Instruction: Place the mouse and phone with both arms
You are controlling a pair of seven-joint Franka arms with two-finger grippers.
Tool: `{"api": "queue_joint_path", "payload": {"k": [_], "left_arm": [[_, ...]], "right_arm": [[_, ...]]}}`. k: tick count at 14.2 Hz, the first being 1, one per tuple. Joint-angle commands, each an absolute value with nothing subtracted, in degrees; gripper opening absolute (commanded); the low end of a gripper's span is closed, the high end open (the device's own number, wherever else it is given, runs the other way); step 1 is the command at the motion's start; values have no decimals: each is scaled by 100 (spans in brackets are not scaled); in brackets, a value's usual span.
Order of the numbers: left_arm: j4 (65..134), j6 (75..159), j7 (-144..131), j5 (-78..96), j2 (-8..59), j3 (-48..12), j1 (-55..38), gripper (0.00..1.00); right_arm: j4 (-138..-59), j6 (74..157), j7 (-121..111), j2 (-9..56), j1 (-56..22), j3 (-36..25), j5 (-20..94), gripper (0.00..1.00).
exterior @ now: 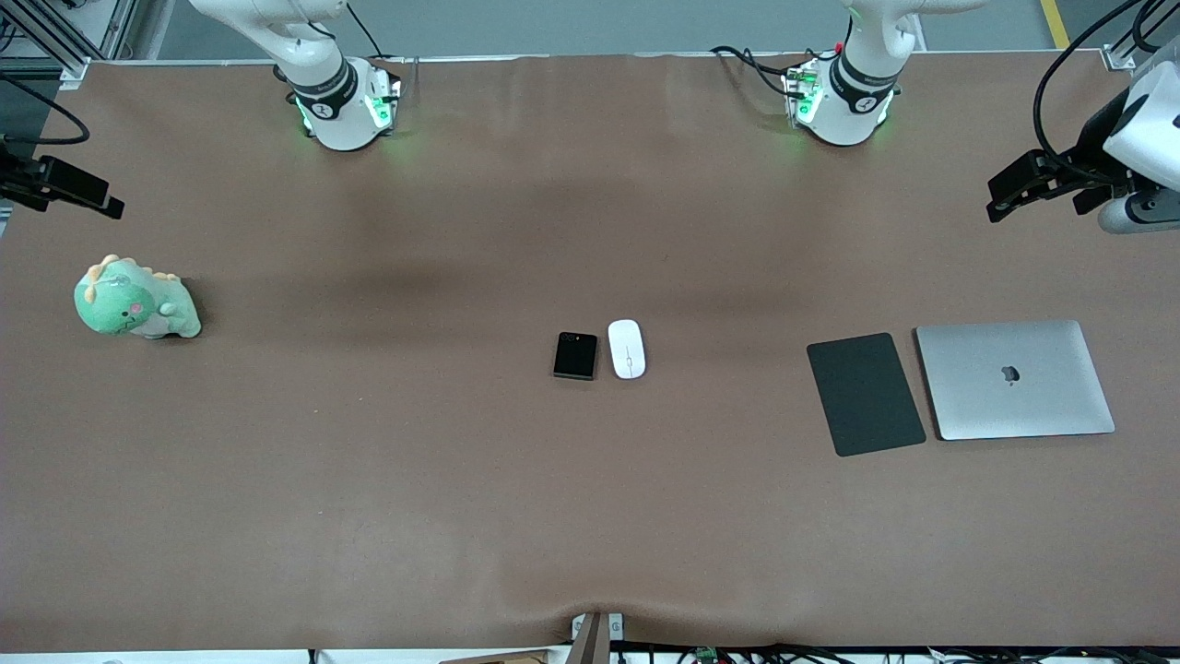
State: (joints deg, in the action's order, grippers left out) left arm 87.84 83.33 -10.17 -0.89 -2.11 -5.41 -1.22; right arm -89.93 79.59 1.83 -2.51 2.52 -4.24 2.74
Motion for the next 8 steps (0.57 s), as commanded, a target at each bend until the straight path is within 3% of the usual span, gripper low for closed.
{"api": "queue_joint_path", "payload": {"k": [1, 8], "left_arm": [[8701, 8227, -853, 9, -220, -571, -53, 100], [8684, 8227, -844, -62, -149, -571, -53, 100]], "right_arm": [[-8886, 7901, 220, -202, 360, -343, 237, 100], [-8650, 7919, 194, -193, 316, -316, 246, 100]]}}
